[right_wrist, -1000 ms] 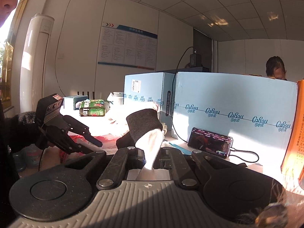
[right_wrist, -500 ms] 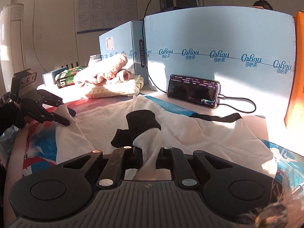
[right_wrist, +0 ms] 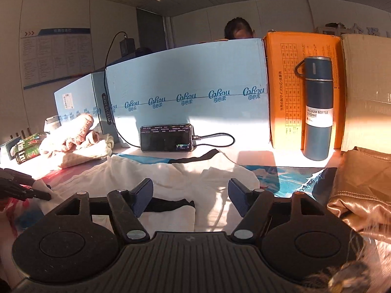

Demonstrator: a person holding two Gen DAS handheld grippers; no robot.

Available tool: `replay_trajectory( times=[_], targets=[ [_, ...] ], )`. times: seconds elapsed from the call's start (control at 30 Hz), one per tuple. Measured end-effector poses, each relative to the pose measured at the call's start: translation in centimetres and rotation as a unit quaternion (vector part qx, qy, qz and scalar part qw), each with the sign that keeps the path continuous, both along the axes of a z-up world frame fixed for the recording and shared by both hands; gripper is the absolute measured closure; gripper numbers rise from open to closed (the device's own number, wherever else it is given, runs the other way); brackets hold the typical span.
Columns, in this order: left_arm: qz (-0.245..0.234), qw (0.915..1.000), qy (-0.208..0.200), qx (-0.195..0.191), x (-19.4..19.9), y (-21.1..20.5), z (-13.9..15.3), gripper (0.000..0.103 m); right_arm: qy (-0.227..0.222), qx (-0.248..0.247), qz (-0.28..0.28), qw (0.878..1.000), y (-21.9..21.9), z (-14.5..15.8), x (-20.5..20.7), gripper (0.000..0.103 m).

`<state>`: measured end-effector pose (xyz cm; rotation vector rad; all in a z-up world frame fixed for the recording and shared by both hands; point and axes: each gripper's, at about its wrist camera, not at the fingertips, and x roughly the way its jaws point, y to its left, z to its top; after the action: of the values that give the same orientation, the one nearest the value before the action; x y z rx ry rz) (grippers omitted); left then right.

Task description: Fold clothes

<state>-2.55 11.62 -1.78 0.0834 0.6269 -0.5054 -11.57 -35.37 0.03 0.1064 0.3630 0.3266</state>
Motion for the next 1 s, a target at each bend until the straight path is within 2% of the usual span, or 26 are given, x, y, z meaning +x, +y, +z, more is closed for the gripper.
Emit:
replay_trajectory(
  times=[0.13,0.17,0.2,0.3,0.37,0.4,0.43,0.53,0.63,0.7,0.77,0.83,0.87,0.9,0.93,0.97,1.0],
  targets=[
    [0.014,0.9998,-0.004,-0.011,-0.6,0.1,-0.2,0.057,0.044,0.008,0.049,0.998,0.2,-1.6,-4.5,0.037],
    [0.014,0.9998,-0.008,-0.010,-0.9,-0.1,-0.2,0.062,0.051,0.002,0.060,0.997,0.5,-1.9,-5.3,0.037],
    [0.015,0.9998,-0.012,-0.009,-1.1,-0.2,-0.2,0.074,0.055,-0.004,0.070,0.996,1.0,-2.2,-6.0,0.037],
    [0.020,0.9995,-0.026,-0.001,-1.2,-0.6,0.1,0.088,0.056,-0.059,0.102,0.991,3.1,-2.8,-7.8,0.040],
    [0.022,0.9991,-0.036,0.005,-1.3,-0.8,0.3,0.089,0.057,-0.096,0.101,0.989,3.8,-3.3,-8.0,0.056],
    [0.024,0.9989,-0.041,0.008,-1.3,-0.9,0.4,0.092,0.061,-0.110,0.094,0.988,3.8,-3.6,-7.8,0.072],
    [0.025,0.9986,-0.046,0.010,-1.4,-1.1,0.4,0.093,0.062,-0.114,0.087,0.988,3.5,-3.8,-7.6,0.084],
    [0.030,0.9976,-0.060,0.018,-1.5,-1.4,0.7,0.093,0.058,-0.100,0.073,0.991,1.5,-4.2,-6.7,0.095],
    [0.031,0.9967,-0.070,0.027,-1.4,-1.6,0.9,0.093,0.040,-0.060,0.062,0.995,-0.6,-3.1,-6.2,0.095],
    [0.028,0.9966,-0.063,0.045,-1.3,-1.8,0.6,0.093,0.055,-0.036,0.075,0.995,-1.6,-2.9,-5.8,0.095],
    [0.029,0.9954,-0.059,0.070,-1.3,-2.0,-0.1,0.094,0.085,-0.040,0.089,0.992,-1.7,-3.3,-5.5,0.095],
    [0.036,0.9957,-0.055,0.066,-1.4,-1.5,-0.4,0.093,0.099,-0.056,0.096,0.989,-1.4,-3.6,-5.7,0.094],
    [0.043,0.9952,-0.056,0.068,-1.4,-1.4,-0.3,0.088,0.102,-0.061,0.097,0.988,-1.4,-3.6,-5.8,0.092],
    [0.051,0.9939,-0.060,0.078,-1.4,-1.3,-0.2,0.086,0.101,-0.064,0.093,0.988,-1.5,-3.3,-5.9,0.085],
    [0.060,0.9920,-0.064,0.091,-1.3,-1.3,-0.3,0.086,0.100,-0.067,0.089,0.989,-1.7,-3.1,-5.9,0.070],
    [0.075,0.9893,-0.069,0.105,-1.3,-1.2,-0.3,0.085,0.100,-0.069,0.083,0.989,-1.9,-3.0,-5.9,0.065],
    [0.090,0.9863,-0.074,0.117,-1.4,-1.2,-0.3,0.076,0.097,-0.065,0.079,0.990,-2.2,-2.8,-5.9,0.063]
  ],
)
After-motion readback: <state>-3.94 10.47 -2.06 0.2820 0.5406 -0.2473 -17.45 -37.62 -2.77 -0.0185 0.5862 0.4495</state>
